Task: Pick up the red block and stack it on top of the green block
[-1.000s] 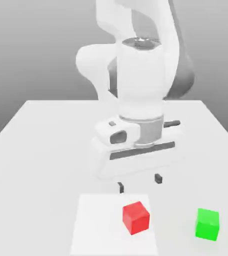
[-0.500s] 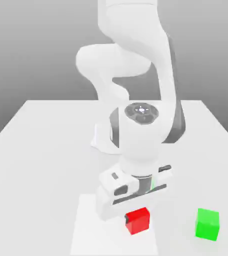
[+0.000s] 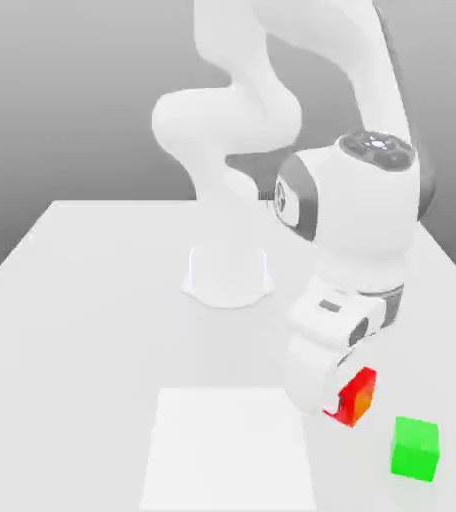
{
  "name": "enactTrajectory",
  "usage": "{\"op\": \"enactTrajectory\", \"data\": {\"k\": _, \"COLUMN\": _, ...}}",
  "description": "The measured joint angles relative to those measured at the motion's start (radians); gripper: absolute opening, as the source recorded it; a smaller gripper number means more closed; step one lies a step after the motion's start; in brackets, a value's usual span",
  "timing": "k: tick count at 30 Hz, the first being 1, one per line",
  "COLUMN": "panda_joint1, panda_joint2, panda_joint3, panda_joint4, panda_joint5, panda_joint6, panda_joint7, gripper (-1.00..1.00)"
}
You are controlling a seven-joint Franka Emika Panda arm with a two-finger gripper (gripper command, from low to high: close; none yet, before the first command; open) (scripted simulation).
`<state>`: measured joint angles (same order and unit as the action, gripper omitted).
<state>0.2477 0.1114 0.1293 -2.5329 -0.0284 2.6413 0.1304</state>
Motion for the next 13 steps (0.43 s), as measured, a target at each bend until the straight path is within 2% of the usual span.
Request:
{"op": "enactTrajectory", "data": {"k": 4, "panda_joint1": 0.043, "panda_joint2": 0.012, "panda_joint3": 0.056, "panda_joint4": 0.057, "panda_joint5": -0.014, "panda_joint6": -0.046, "panda_joint7": -0.149, "gripper": -1.0}}
{"op": "enactTrajectory", "data": {"k": 9, "panda_joint1": 0.073, "panda_joint2": 0.158, "panda_joint3": 0.042, "panda_joint4": 0.08, "panda_joint5": -0.081, "panda_joint6": 0.073, "panda_joint7": -0.144, "gripper": -1.0}}
{"op": "enactTrajectory", "data": {"k": 10, "panda_joint1": 0.077, "panda_joint2": 0.179, "panda_joint3": 0.035, "panda_joint4": 0.081, "panda_joint5": -0.09, "panda_joint6": 0.093, "panda_joint7": -0.137, "gripper": 1.0}}
{"op": "enactTrajectory", "data": {"k": 13, "panda_joint1": 0.077, "panda_joint2": 0.179, "panda_joint3": 0.035, "panda_joint4": 0.081, "panda_joint5": -0.09, "panda_joint6": 0.093, "panda_joint7": -0.137, "gripper": 1.0}}
